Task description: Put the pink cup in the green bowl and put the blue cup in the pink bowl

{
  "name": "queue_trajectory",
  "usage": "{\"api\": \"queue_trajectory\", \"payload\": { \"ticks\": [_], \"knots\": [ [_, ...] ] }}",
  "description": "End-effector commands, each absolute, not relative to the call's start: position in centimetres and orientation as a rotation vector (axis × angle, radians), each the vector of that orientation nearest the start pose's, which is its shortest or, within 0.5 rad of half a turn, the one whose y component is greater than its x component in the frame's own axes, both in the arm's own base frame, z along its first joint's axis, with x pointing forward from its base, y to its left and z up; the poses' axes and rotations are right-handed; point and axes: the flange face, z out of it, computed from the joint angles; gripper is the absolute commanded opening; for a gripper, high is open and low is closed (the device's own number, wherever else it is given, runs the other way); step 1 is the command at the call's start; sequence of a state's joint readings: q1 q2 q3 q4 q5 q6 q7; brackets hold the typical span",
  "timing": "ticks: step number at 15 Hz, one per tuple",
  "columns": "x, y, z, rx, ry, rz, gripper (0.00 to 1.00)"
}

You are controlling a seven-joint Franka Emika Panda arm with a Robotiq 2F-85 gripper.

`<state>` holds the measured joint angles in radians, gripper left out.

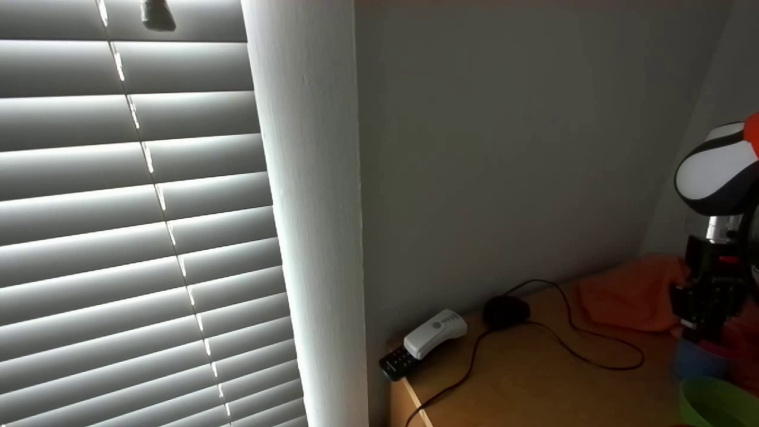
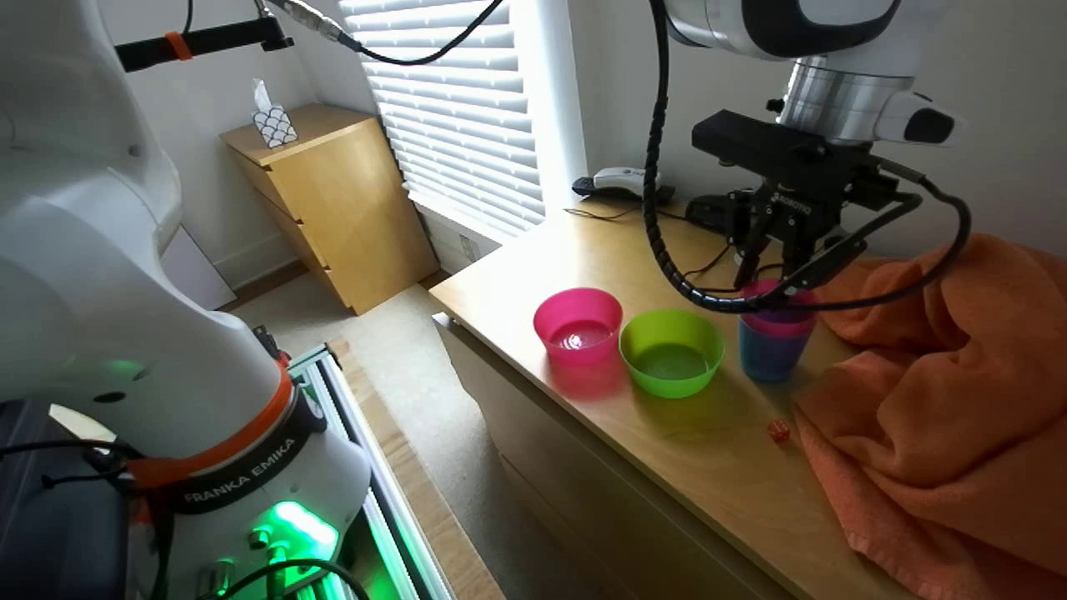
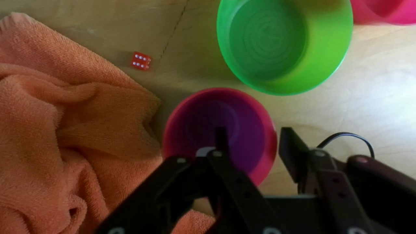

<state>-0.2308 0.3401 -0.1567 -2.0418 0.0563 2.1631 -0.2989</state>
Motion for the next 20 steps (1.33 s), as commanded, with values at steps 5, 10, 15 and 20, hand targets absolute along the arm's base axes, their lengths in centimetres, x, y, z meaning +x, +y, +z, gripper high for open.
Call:
{"api": "queue_trajectory", "payload": {
  "ticks": [5, 10, 15, 20],
  "knots": [
    [53.2, -21.7, 27.2, -3.094, 0.174, 0.27, 0.0],
    [53.7, -21.5, 29.8, -3.111, 0.265, 0.272, 0.01],
    [54.5, -21.2, 28.7, -3.16, 0.401, 0.265, 0.01],
    [54.5, -20.8, 27.1, -3.158, 0.524, 0.304, 0.01]
  ]
}}
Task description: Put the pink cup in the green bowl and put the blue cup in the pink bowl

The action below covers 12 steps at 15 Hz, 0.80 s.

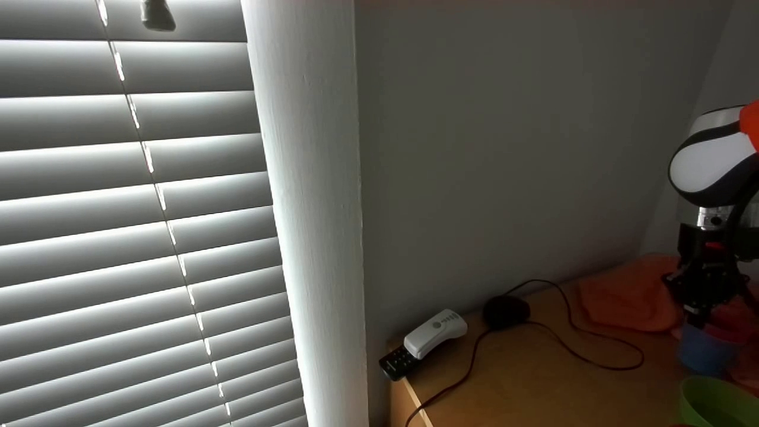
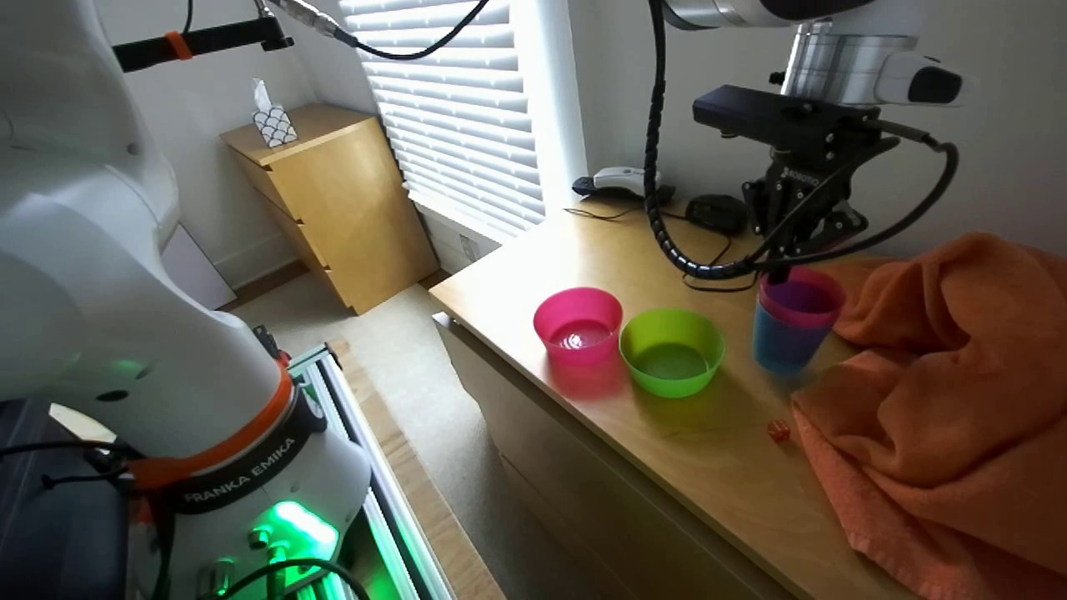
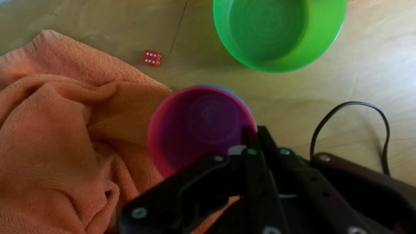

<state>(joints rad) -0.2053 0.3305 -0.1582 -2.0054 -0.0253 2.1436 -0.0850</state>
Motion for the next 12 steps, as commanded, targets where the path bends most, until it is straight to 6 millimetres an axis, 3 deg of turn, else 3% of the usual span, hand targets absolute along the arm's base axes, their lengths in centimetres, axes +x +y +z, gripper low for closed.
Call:
{"api": "queue_trajectory", "payload": {
  "ticks": [1, 2, 4, 5, 6, 7, 9, 10, 11, 12],
  "knots": [
    [54.3, -20.6, 27.1, -3.101, 0.485, 0.381, 0.01],
    [54.7, -21.0, 27.2, -3.207, 0.604, 0.245, 0.01],
    [54.5, -20.5, 27.1, -3.115, 0.546, 0.351, 0.01],
    [54.8, -20.9, 27.3, -3.206, 0.68, 0.194, 0.01],
    [54.6, -20.3, 27.4, -3.111, 0.579, 0.315, 0.01],
    [55.0, -20.9, 28.0, -3.214, 0.741, 0.141, 0.01],
    [54.8, -20.2, 28.1, -3.102, 0.65, 0.273, 0.01],
    [55.3, -20.9, 28.4, -3.195, 0.814, 0.093, 0.01],
    [55.0, -19.7, 28.1, -3.034, 0.625, 0.284, 0.01],
    [55.2, -20.7, 28.3, -3.119, 0.83, 0.145, 0.01]
  ]
}}
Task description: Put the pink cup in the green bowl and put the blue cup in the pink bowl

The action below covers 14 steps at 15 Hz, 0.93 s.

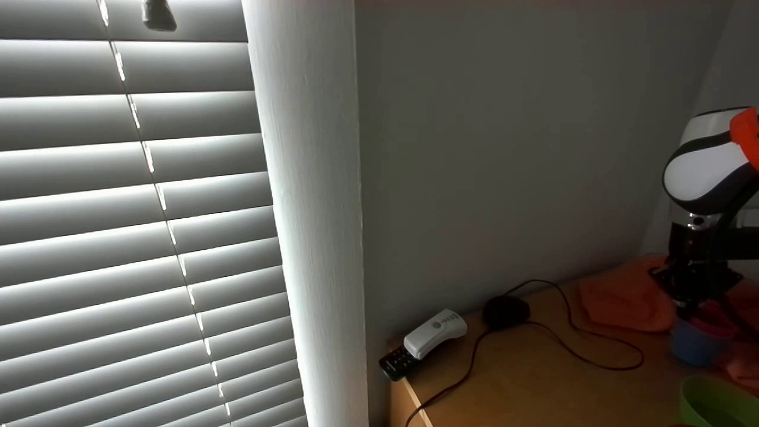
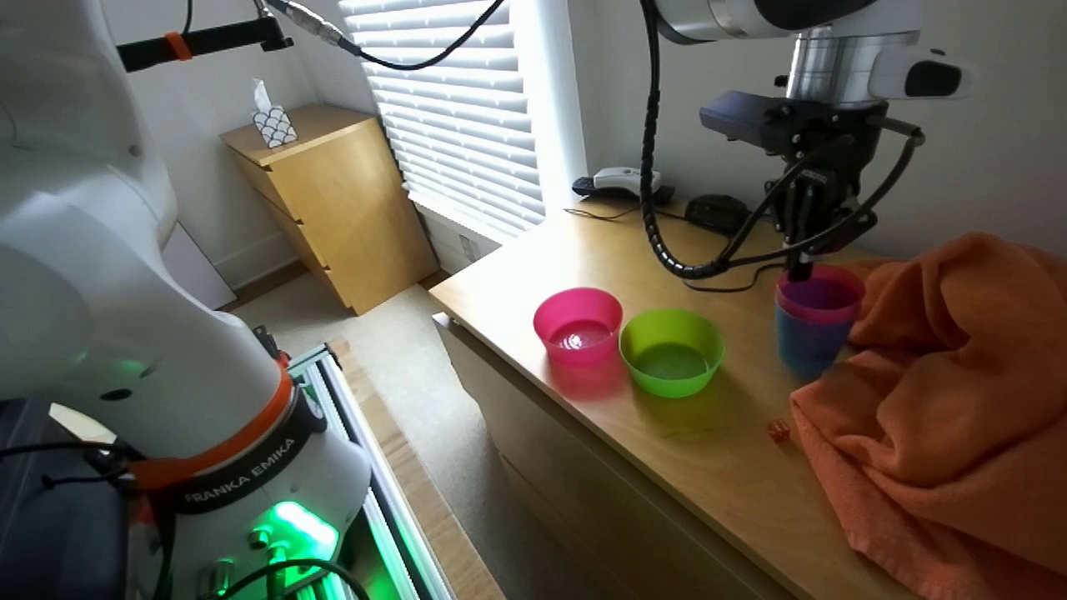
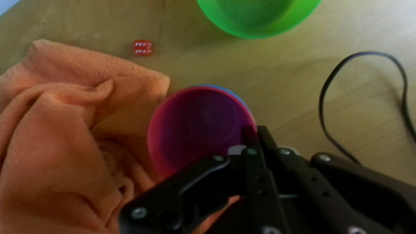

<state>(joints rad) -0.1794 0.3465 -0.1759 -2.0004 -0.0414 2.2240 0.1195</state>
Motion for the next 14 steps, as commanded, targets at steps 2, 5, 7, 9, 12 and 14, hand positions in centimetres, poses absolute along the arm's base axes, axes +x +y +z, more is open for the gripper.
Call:
{"api": "queue_trajectory", "payload": {
  "ticks": [2, 5, 7, 9, 12, 14],
  "knots": [
    [55.1, -20.1, 28.3, -3.017, 0.739, 0.266, 0.01],
    [55.2, -20.8, 28.4, -3.063, 0.951, 0.15, 0.01],
    [54.9, -20.5, 28.3, -2.962, 0.872, 0.289, 0.01],
    [54.9, -20.2, 28.3, -2.916, 0.834, 0.296, 0.01],
    [55.0, -21.1, 28.6, -2.979, 1.01, 0.214, 0.01],
    [55.0, -20.6, 28.5, -2.922, 0.926, 0.259, 0.01]
  ]
}}
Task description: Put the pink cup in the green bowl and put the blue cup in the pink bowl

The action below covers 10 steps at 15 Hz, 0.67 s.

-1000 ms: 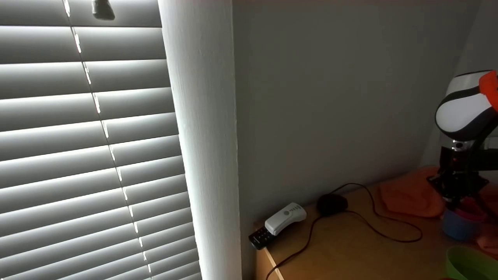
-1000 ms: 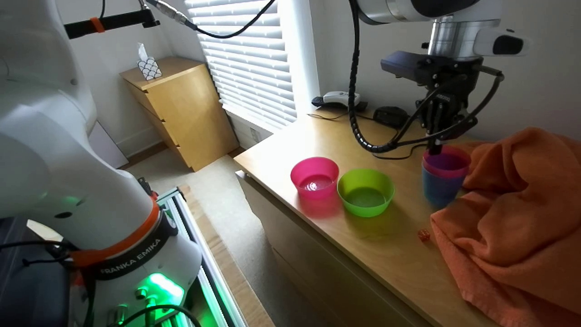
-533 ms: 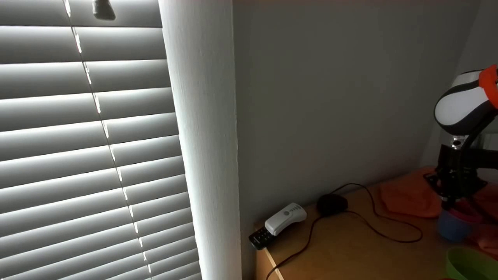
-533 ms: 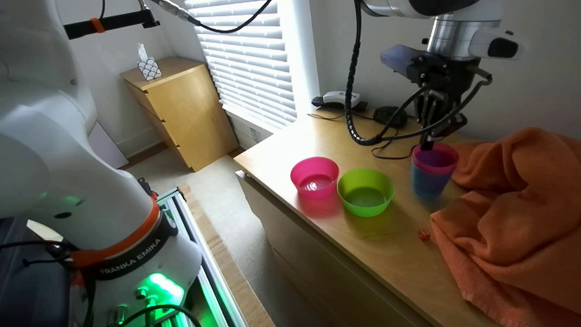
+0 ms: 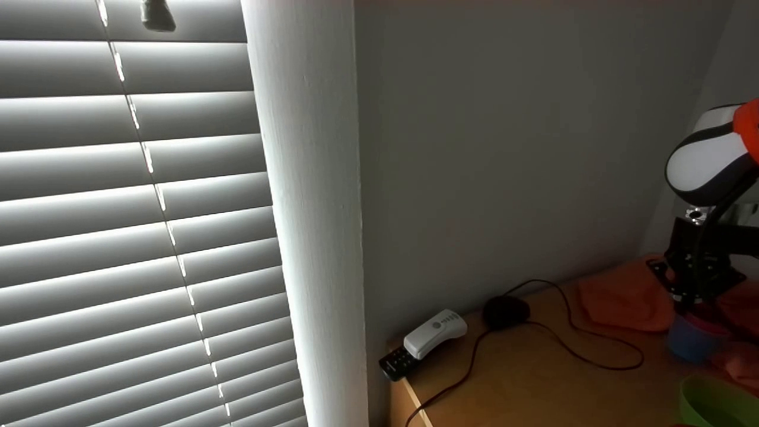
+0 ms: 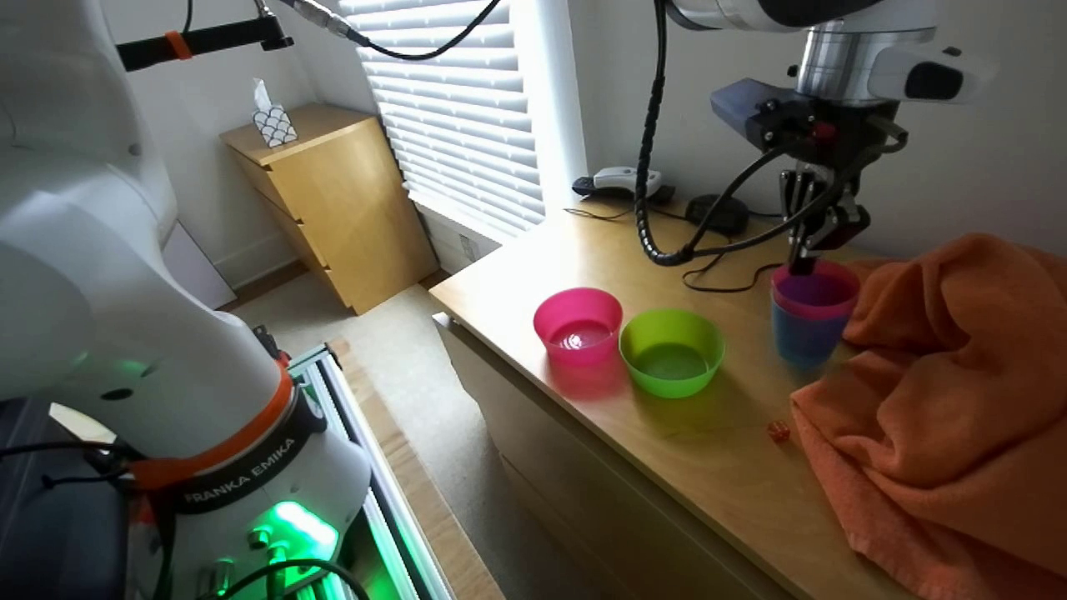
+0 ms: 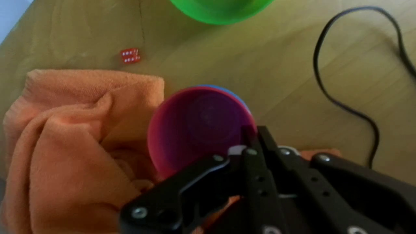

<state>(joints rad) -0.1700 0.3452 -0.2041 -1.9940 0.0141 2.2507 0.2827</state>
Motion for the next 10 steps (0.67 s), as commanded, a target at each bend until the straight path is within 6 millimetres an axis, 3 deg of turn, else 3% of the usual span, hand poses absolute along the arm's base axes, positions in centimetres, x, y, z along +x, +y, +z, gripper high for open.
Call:
{"api": "queue_trajectory", "payload": {
  "ticks": [1, 2, 4, 5, 6, 7, 8, 9, 10],
  "knots": [
    [55.1, -21.5, 28.6, -3.008, 1.119, 0.139, 0.01],
    [54.9, -20.9, 28.4, -2.948, 1.05, 0.24, 0.01],
    [54.9, -21.3, 28.5, -2.996, 1.18, 0.138, 0.01],
    [54.7, -20.6, 28.7, -2.909, 0.979, 0.291, 0.01],
    [55.0, -21.7, 28.9, -3.03, 1.212, 0.076, 0.01],
    [54.7, -20.4, 28.7, -2.891, 0.971, 0.294, 0.01],
    [55.0, -21.7, 29.5, -3.018, 1.223, 0.055, 0.01],
    [54.8, -20.8, 28.7, -2.907, 1.055, 0.257, 0.01],
    [54.7, -20.6, 29.1, -2.88, 0.983, 0.276, 0.01]
  ]
}}
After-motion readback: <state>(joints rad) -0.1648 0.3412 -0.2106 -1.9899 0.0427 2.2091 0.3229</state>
